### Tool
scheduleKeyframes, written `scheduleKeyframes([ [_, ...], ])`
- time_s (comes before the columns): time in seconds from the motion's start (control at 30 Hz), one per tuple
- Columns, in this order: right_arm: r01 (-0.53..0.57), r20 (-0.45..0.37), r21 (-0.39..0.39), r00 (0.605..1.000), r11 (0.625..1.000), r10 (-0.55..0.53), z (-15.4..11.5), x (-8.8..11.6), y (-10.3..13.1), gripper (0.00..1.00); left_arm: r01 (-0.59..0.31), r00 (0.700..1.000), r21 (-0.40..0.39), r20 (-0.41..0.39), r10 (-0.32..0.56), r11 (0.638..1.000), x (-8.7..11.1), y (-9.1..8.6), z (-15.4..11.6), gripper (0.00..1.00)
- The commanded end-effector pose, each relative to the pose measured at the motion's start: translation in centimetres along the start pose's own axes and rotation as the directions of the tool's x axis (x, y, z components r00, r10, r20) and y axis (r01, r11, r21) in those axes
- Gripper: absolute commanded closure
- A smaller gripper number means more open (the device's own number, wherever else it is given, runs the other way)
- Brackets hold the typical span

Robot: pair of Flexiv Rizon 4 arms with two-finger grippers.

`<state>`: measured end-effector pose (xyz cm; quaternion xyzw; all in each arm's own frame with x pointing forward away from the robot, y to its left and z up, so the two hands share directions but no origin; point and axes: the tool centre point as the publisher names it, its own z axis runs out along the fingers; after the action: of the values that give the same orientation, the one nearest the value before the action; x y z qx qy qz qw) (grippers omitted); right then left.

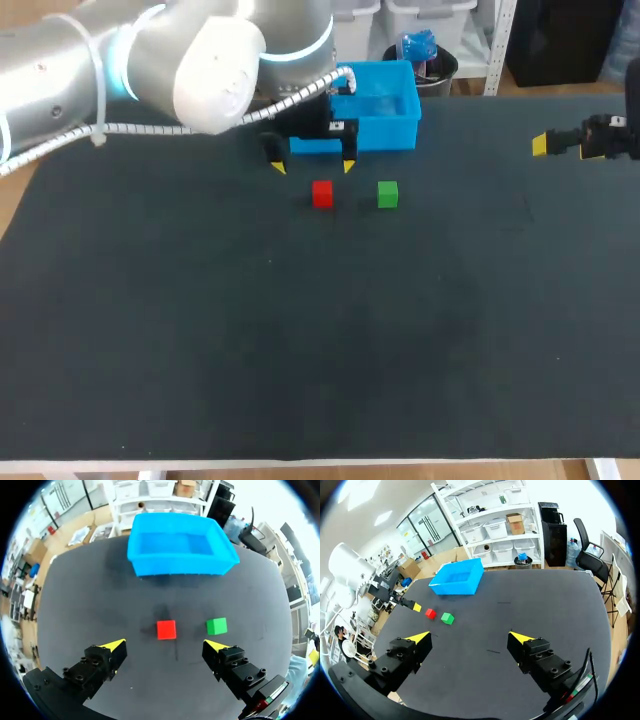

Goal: Use the left arm to pick the red cube and place it into the blue plastic box first, then use the right arm to grasp the green cube and put it into the same blue plastic box after the first action is fully finished.

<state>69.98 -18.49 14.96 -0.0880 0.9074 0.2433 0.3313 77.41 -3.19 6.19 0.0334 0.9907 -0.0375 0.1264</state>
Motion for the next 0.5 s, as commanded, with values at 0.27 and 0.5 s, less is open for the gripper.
scheduleKeyframes([
  [0.27, 0.001, -0.001, 0.0, 1.0, 1.0, -0.001, 0.0, 0.0, 0.0, 0.0, 0.015, 1.0, -0.022, -0.009, -0.015, 1.0, 1.1, -0.1, 3.9, 0.0],
  [0.5, 0.001, -0.001, 0.0, 1.0, 1.0, -0.001, 0.0, 0.0, 0.0, 0.0, 0.032, 0.999, -0.032, -0.011, -0.032, 0.999, 0.5, -0.4, 4.9, 0.0],
])
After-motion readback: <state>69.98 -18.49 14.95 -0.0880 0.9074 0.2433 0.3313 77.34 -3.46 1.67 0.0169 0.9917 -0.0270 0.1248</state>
